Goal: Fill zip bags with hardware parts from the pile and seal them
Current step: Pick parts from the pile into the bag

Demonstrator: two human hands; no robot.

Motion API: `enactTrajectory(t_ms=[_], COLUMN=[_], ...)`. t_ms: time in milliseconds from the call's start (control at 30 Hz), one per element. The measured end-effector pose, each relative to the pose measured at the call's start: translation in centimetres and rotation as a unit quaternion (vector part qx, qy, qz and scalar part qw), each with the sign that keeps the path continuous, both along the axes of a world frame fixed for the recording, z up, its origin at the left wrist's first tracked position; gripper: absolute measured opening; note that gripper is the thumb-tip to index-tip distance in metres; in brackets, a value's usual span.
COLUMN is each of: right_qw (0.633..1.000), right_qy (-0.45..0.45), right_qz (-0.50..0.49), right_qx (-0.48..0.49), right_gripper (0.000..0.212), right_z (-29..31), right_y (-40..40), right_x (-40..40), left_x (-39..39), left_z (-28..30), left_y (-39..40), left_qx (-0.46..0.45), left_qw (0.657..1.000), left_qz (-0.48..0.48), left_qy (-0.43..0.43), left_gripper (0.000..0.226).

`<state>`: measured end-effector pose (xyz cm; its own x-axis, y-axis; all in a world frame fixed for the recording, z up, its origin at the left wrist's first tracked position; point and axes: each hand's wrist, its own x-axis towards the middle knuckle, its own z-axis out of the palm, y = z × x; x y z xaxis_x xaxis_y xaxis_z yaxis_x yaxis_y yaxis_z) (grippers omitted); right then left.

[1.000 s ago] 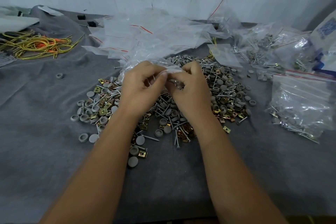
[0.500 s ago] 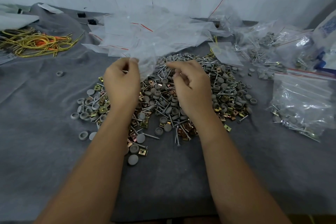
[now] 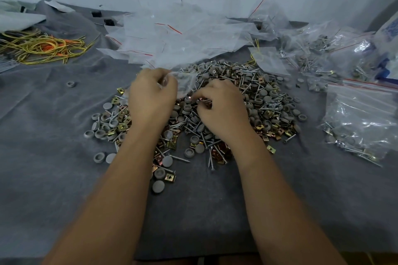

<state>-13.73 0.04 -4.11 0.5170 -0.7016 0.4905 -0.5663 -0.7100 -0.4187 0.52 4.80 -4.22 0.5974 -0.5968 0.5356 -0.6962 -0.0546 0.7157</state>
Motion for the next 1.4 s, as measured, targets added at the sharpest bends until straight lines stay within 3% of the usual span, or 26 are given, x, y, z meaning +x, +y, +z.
enactTrajectory(t_ms=[200,833,1167,1400], right_qw=[0.995,0.993,0.992,0.985], right_qy=[0.095,0.092,-0.118,-0.168], right_qz=[0.018,0.059,-0.006,-0.026], right_qx=[-0.027,-0.035,-0.039,-0.042], right_gripper=[0.021,0.006,0.003,0.004], right_z=[-0.40,-0.57,-0.06,-0.61], right_y=[0.07,0.50,0.30,-0.29], right_x=[0.10,0.77,0.26,0.33], left_x=[0.06,0.25,-0.01,-0.48], left_z=[-0.28,-0.49,-0.51,-0.24], left_y=[-0.32,-0.45,-0.57,-0.38], left_qx=[0.008,0.021,0.030,0.024], left_qw=[0.994,0.993,0.990,0.984], left_qz=[-0.031,-0.046,-0.111,-0.160], left_qy=[0.103,0.107,0.081,0.078], left_gripper=[0.010,0.012,0.011,0.009])
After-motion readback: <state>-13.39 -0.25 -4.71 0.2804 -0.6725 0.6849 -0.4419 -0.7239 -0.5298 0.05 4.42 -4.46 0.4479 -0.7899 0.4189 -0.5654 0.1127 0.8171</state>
